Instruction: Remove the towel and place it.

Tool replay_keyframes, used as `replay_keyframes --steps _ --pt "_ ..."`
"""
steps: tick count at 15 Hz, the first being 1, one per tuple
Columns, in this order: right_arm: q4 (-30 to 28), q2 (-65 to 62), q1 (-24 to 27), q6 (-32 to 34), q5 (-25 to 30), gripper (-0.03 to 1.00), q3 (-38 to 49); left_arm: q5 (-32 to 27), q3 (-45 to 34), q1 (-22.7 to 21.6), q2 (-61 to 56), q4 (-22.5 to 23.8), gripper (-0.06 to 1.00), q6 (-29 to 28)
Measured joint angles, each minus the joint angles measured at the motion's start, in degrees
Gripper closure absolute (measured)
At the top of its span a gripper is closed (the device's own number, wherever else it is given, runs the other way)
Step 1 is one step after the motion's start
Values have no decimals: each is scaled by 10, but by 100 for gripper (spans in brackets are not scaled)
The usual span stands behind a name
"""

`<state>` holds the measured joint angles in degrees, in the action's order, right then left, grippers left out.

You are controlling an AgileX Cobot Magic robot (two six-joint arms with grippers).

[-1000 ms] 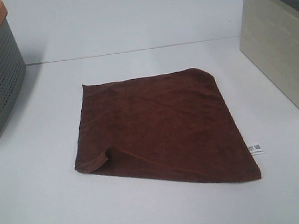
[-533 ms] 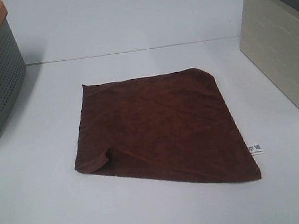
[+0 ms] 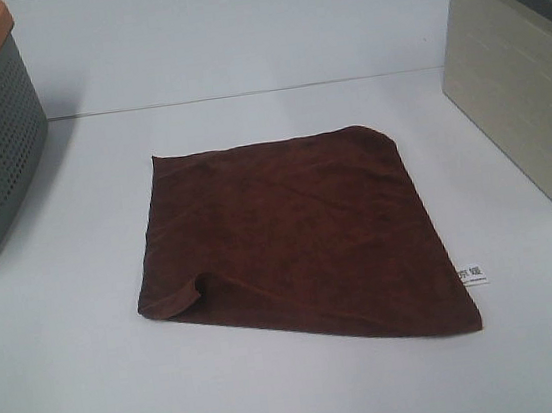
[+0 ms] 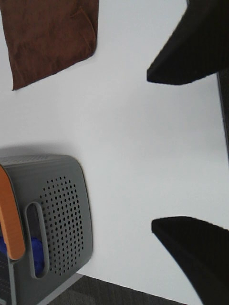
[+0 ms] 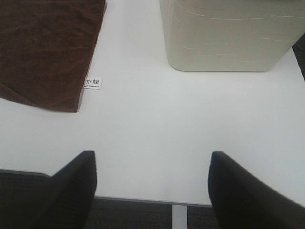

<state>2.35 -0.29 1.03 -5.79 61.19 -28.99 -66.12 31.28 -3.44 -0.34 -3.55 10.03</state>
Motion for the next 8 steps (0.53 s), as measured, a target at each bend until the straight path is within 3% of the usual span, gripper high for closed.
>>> replay_keyframes --steps 2,8 --pt "-1 0 0 3 -2 38 1 46 -20 0 0 -14 21 11" --pt "-1 0 0 3 -2 38 1 54 -22 0 0 -15 21 11"
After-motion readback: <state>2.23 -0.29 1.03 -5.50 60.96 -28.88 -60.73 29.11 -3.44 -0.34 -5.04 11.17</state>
